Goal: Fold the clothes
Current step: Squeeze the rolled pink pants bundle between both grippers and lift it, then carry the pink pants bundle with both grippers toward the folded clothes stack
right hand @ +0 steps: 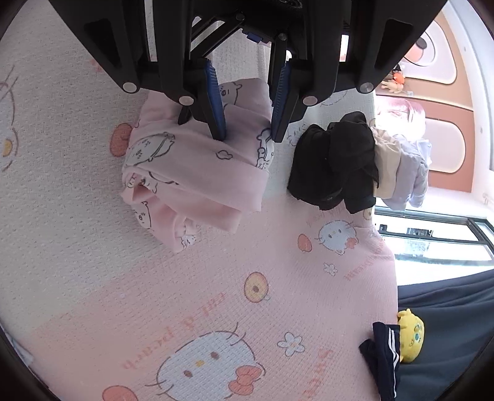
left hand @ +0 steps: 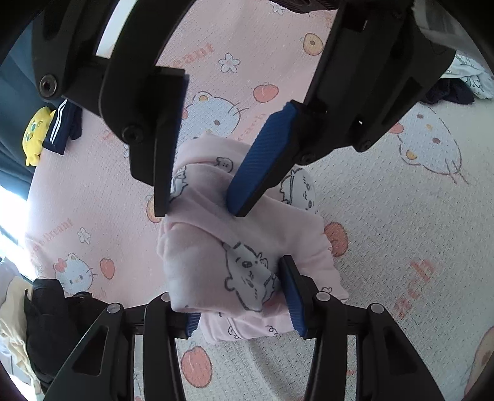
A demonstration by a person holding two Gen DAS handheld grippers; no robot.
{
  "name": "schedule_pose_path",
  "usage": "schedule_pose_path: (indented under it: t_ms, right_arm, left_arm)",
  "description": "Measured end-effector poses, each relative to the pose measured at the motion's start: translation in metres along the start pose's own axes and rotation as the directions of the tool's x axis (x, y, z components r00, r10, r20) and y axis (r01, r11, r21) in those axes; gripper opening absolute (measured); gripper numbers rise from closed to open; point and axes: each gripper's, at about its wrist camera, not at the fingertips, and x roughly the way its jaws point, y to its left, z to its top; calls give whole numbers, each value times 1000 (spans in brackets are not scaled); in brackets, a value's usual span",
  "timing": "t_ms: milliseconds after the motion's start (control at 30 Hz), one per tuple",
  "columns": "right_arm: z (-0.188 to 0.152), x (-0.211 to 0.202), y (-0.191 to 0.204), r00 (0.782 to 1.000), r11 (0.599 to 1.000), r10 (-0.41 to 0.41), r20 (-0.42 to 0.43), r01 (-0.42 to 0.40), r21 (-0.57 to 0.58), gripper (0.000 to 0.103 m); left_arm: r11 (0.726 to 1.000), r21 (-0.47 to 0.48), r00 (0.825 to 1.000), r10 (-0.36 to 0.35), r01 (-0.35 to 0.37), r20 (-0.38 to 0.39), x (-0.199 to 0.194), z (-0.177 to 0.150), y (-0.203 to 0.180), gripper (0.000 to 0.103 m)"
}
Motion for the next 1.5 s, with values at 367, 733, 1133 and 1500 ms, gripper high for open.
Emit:
schedule_pose_path:
  t_ms: [367, 733, 1133, 1500]
  right_arm:
    - [10, -54, -41, 985, 988, -99, 140, 81, 129, 53]
    - [16, -1, -48, 963, 965, -261, 68, 263, -11, 61]
    - [19, 29, -36, 971, 976, -203, 126, 211, -59, 61]
    - [19, 44, -15, 968, 966, -196, 154, 218, -140, 61]
  left_arm:
    - [999, -42, 999, -35, 34, -26, -2, -1, 14, 43]
    - [964, -179, 976, -209, 194, -65, -15, -28, 24, 43]
    - [853, -395, 922, -385, 342, -32, -27, -58, 50, 43]
    - [780, -517, 899, -436, 352, -47, 25, -56, 91, 43]
